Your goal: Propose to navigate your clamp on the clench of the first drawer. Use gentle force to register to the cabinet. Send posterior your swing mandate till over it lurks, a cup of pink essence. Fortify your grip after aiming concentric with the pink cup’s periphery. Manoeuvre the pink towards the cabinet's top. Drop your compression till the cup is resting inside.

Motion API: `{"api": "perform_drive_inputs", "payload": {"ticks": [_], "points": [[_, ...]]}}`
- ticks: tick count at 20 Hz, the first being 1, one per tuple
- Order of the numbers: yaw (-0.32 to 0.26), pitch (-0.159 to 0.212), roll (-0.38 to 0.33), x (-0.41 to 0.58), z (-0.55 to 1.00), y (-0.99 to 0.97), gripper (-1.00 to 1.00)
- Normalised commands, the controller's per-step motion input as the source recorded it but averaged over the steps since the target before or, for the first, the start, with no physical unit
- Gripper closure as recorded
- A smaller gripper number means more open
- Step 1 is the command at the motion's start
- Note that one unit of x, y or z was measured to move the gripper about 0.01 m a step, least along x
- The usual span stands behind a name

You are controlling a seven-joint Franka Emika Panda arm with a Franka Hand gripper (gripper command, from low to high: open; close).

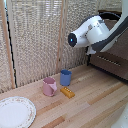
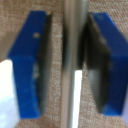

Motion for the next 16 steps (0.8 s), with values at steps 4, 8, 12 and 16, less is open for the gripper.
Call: {"api": "perform_drive_inputs", "payload": {"ticks": [4,8,12,16], "points": [[0.033,0.001,0.083,0.181,0.74,0.38,-1.0],[-0.027,-0.032,0.076,0.164,0.84,0.49,-1.0],[-0.151,-0.069,0.102,0.144,0.65,0.55,-1.0],[-0.193,-0.012,0.266,0.091,0.24,0.35,-1.0]]}}
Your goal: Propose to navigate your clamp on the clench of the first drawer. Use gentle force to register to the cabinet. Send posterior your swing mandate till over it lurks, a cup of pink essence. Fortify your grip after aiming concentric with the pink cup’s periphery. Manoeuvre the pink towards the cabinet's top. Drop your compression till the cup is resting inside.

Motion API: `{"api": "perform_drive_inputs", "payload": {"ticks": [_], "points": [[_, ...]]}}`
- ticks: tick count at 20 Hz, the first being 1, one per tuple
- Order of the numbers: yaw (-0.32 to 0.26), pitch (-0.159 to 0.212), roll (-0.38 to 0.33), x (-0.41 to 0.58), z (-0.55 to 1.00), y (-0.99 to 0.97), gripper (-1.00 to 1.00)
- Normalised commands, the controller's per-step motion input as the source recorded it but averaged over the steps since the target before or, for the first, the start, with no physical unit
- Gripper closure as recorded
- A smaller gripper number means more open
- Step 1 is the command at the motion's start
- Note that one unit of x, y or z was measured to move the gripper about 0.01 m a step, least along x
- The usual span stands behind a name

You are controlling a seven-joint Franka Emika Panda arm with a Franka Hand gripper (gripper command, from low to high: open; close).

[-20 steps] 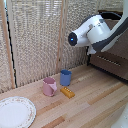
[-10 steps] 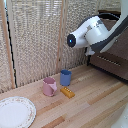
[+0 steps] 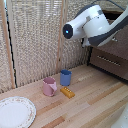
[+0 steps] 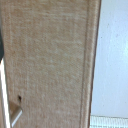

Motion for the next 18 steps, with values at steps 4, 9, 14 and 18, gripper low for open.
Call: {"api": "perform_drive_inputs", "payload": {"ticks": [4,9,14,18], "points": [[-0.191,0.003,0.358,0.131,0.02,0.27,-1.0],[-0.185,0.014,0.375,0.186,0.0,0.23,-1.0],[-0.182,0.016,0.375,0.191,0.0,0.23,-1.0],[-0.183,0.021,0.375,0.188,0.0,0.23,-1.0]]}}
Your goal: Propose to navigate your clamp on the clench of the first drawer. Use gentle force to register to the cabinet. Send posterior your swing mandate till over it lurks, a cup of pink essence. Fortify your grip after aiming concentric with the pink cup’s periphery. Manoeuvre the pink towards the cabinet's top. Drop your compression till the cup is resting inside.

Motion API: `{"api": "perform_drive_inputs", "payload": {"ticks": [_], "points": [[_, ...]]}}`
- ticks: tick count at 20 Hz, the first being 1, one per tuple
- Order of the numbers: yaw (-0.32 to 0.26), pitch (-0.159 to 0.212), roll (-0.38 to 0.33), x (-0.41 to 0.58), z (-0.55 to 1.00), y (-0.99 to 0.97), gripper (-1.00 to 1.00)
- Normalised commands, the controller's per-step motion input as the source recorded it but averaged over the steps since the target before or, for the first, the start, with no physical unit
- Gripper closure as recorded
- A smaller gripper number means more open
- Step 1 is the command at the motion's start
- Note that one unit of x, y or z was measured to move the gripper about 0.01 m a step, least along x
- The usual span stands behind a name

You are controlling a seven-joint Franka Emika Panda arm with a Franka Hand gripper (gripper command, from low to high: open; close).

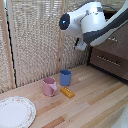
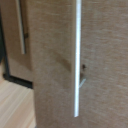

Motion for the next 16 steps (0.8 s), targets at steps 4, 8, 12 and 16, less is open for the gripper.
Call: {"api": "perform_drive_inputs", "payload": {"ticks": [4,8,12,16], "points": [[-0.19,0.03,0.375,0.175,0.0,0.22,-1.0],[-0.192,0.035,0.375,0.17,0.0,0.22,-1.0],[-0.191,0.033,0.375,0.171,0.0,0.22,-1.0],[-0.191,0.028,0.375,0.166,0.0,0.22,-1.0]]}}
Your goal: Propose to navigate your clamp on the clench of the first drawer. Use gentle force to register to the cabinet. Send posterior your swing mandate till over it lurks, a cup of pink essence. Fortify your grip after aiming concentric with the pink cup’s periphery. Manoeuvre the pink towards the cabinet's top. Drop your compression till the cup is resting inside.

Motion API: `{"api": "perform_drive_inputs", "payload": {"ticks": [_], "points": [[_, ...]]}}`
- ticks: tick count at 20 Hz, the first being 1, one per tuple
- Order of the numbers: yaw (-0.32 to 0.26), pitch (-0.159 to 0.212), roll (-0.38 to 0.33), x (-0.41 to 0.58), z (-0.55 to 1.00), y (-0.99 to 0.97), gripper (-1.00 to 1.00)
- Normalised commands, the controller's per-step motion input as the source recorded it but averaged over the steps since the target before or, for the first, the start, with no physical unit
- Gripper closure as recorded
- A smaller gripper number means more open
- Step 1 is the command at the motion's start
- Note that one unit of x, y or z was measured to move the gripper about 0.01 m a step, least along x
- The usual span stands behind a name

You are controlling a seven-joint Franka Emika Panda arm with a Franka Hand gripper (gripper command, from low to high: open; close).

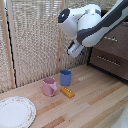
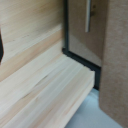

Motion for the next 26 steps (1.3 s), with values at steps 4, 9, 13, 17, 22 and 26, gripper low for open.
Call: {"api": "perform_drive_inputs", "payload": {"ticks": [4,9,13,17,22,26], "points": [[-0.195,0.021,0.375,0.159,0.0,0.21,-1.0],[-0.199,0.016,0.375,0.151,0.0,0.21,-1.0],[-0.197,0.015,0.375,0.151,0.0,0.21,-1.0],[-0.175,0.005,0.375,0.181,0.0,0.25,-1.0],[-0.128,0.0,0.329,0.324,0.07,0.37,-1.0],[-0.082,0.001,0.3,0.431,0.15,0.49,-1.0]]}}
